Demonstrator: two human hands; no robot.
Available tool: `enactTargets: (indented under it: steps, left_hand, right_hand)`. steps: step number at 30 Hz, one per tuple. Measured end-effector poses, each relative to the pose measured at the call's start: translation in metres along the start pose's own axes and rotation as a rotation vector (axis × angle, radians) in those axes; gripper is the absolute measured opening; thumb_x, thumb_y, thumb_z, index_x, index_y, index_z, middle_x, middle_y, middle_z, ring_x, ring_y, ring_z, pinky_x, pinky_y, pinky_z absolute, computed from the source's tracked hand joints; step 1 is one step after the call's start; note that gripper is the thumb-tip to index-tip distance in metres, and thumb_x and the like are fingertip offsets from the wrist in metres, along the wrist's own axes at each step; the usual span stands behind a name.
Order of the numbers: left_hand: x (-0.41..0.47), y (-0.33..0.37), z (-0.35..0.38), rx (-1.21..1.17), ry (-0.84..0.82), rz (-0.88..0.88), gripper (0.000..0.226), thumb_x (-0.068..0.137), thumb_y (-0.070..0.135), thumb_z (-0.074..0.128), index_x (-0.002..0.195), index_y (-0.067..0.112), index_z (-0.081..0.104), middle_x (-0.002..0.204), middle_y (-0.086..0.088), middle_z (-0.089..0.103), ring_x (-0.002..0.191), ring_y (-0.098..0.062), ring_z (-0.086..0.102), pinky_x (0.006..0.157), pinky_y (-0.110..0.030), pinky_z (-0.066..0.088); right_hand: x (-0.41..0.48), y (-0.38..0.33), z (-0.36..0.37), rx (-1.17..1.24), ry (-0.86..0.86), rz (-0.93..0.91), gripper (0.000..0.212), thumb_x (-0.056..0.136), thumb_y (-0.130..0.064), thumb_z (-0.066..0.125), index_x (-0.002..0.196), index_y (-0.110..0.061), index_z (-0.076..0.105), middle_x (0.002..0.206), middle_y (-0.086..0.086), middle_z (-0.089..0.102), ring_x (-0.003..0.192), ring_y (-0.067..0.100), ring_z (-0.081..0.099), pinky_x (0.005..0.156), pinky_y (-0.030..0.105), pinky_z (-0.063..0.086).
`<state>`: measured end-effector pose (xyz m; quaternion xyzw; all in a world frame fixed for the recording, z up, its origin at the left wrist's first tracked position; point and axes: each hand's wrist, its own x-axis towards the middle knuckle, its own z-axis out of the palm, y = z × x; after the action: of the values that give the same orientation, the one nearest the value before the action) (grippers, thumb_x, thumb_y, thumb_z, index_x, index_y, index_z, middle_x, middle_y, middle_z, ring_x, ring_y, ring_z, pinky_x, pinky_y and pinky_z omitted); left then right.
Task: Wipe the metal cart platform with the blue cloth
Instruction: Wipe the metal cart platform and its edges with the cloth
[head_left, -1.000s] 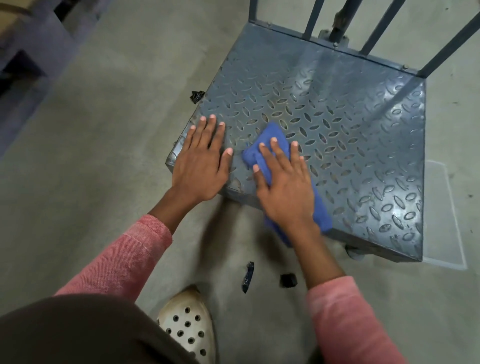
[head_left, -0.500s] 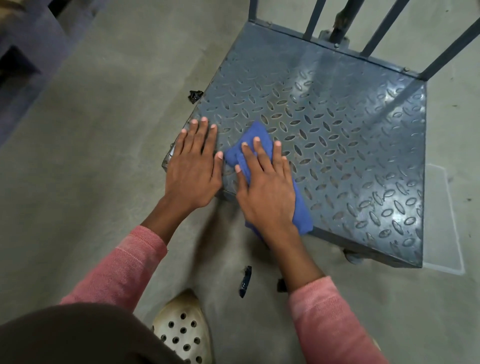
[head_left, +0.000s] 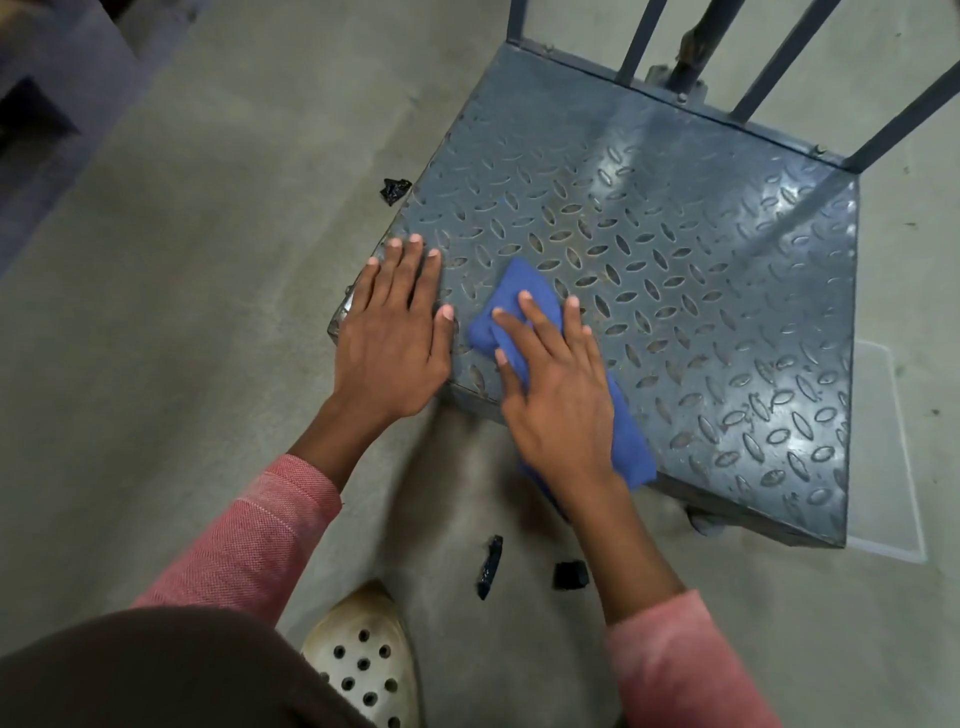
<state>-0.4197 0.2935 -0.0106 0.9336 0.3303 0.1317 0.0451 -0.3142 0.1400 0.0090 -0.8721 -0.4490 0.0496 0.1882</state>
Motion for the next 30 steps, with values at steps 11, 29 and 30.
enactTargets:
  steps: [11,29,30]
  left_hand:
    - [0.0,0.0,0.0,0.014,-0.009,-0.007,0.064,0.108,0.039,0.021,0.162,0.006,0.028,0.17,-0.016,0.023,0.16,-0.03,0.014,0.13,-0.047,0.012]
    - [-0.001,0.0,-0.001,-0.003,-0.018,0.0,0.064,0.108,0.039,0.018,0.162,0.005,0.027,0.17,-0.016,0.023,0.16,-0.03,0.013,0.13,-0.049,0.013]
    - [-0.001,0.0,-0.001,-0.003,-0.021,0.003,0.065,0.108,0.04,0.018,0.162,0.005,0.027,0.17,-0.017,0.023,0.16,-0.03,0.013,0.13,-0.049,0.013]
  right_hand:
    - [0.034,-0.002,-0.006,0.059,-0.028,0.036,0.043,0.1,-0.026,0.05,0.142,-0.033,0.052,0.16,-0.01,0.036,0.154,0.029,0.013,0.125,0.044,0.014]
    - [-0.001,-0.005,0.0,0.011,-0.055,-0.03,0.052,0.098,-0.036,0.048,0.15,-0.03,0.044,0.163,-0.007,0.029,0.155,0.031,0.01,0.126,0.045,0.012]
    - [-0.002,0.001,0.0,0.011,-0.056,-0.065,0.051,0.099,-0.04,0.044,0.15,-0.032,0.043,0.163,-0.008,0.029,0.155,0.03,0.01,0.126,0.044,0.012]
